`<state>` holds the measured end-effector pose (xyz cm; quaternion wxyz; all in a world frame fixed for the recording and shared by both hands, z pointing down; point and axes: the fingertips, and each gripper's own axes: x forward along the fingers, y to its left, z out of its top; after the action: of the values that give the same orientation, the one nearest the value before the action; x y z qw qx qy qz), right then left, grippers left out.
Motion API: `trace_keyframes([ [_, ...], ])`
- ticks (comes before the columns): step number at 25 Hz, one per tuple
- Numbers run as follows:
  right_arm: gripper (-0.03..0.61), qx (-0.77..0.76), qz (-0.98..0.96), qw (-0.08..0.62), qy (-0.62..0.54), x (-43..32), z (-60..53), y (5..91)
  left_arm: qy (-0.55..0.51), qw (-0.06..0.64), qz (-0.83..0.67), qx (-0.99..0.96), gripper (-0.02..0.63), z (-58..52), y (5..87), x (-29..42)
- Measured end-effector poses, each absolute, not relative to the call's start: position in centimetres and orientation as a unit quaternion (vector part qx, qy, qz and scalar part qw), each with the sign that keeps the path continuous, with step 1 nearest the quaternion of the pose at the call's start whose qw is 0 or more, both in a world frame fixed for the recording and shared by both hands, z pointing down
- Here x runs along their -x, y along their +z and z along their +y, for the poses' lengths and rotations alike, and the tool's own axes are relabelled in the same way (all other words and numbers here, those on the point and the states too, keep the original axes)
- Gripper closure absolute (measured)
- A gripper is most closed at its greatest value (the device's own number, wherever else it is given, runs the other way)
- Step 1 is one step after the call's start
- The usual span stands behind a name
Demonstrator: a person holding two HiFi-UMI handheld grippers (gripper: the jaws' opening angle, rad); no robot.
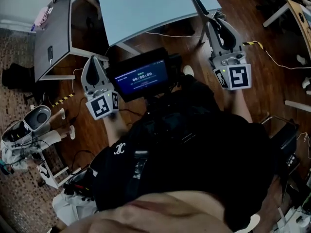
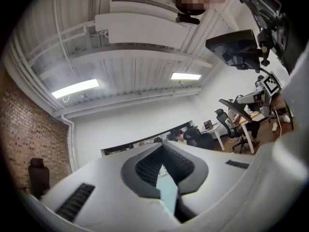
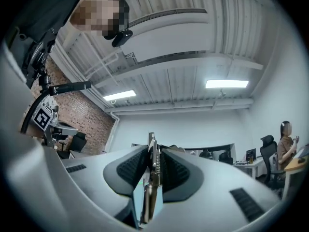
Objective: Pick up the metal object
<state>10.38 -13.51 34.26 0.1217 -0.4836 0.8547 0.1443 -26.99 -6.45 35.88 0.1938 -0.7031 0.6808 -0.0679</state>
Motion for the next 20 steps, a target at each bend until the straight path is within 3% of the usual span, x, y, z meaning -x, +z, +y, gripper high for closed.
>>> trace_keyframes([
  [7,0.52,0.494,0.851,0.119,0.133,-10.6,-1.5,33.9,-0.061,0.233,0.663,0.709,0.604,3.8,33.8,26.2],
  [14,0.52,0.492,0.852,0.116,0.136,-18.6,-2.4,32.7,-0.047,0.279,0.659,0.696,0.604,3.0,30.8,17.7],
  [20,0.52,0.487,0.855,0.127,0.128,-18.7,-1.2,32.1,-0.043,0.287,0.66,0.693,0.604,4.6,30.4,17.1],
])
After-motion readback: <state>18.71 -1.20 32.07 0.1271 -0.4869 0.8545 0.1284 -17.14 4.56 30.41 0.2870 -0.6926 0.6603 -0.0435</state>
